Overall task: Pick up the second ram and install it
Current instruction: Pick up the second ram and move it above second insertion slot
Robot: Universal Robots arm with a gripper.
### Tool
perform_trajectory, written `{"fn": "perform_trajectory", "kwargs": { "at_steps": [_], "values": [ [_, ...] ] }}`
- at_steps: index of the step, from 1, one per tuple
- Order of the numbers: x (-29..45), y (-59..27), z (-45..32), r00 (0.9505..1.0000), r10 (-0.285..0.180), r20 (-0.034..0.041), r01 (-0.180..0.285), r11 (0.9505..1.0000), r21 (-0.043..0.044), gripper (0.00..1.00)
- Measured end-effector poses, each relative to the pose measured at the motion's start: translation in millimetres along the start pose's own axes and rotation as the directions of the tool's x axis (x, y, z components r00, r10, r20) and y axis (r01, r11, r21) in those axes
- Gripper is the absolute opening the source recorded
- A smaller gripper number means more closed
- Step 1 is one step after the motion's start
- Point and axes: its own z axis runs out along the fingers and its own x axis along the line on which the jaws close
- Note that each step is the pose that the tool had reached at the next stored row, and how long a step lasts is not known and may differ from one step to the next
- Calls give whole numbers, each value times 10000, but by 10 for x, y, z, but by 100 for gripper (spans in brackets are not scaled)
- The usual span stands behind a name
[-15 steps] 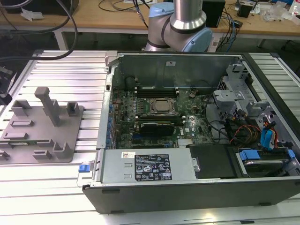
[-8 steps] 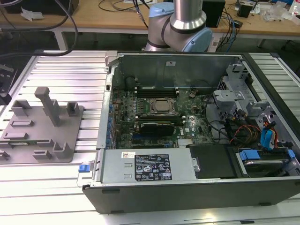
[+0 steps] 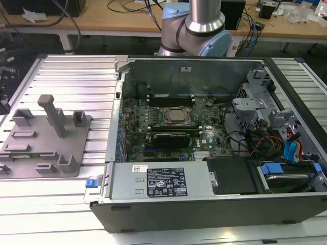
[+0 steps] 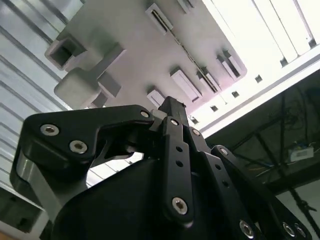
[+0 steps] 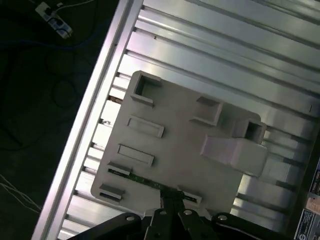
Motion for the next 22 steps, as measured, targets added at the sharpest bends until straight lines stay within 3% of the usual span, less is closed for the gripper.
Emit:
{"fn": "perform_trajectory", "kwargs": {
  "at_steps": [3, 6, 10, 12, 13, 16, 17, 18, 19, 20, 21, 22],
  "values": [
    [0, 0, 0, 9967, -807, -31, 807, 9967, -19, 8],
    [0, 0, 2, 9836, -1803, -65, 1803, 9836, -46, 8],
    [0, -1, 6, 9527, -3038, -111, 3037, 9527, -78, 8],
    [0, -1, 7, 9399, -3412, -124, 3411, 9400, -89, 8],
    [0, -1, 8, 9302, -3669, -133, 3668, 9303, -98, 8],
    [0, -1, 12, 8744, -4850, -168, 4848, 8745, -144, 8],
    [0, -1, 13, 8585, -5126, -175, 5123, 8586, -156, 8],
    [0, -1, 14, 8377, -5459, -182, 5456, 8379, -171, 8],
    [0, -1, 14, 8222, -5690, -188, 5687, 8224, -182, 8],
    [0, -1, 15, 8121, -5832, -191, 5829, 8123, -189, 8],
    [0, -1, 16, 7949, -6064, -197, 6061, 7952, -201, 8],
    [0, -1, 18, 7674, -6408, -203, 6405, 7677, -219, 8]
  ]
}}
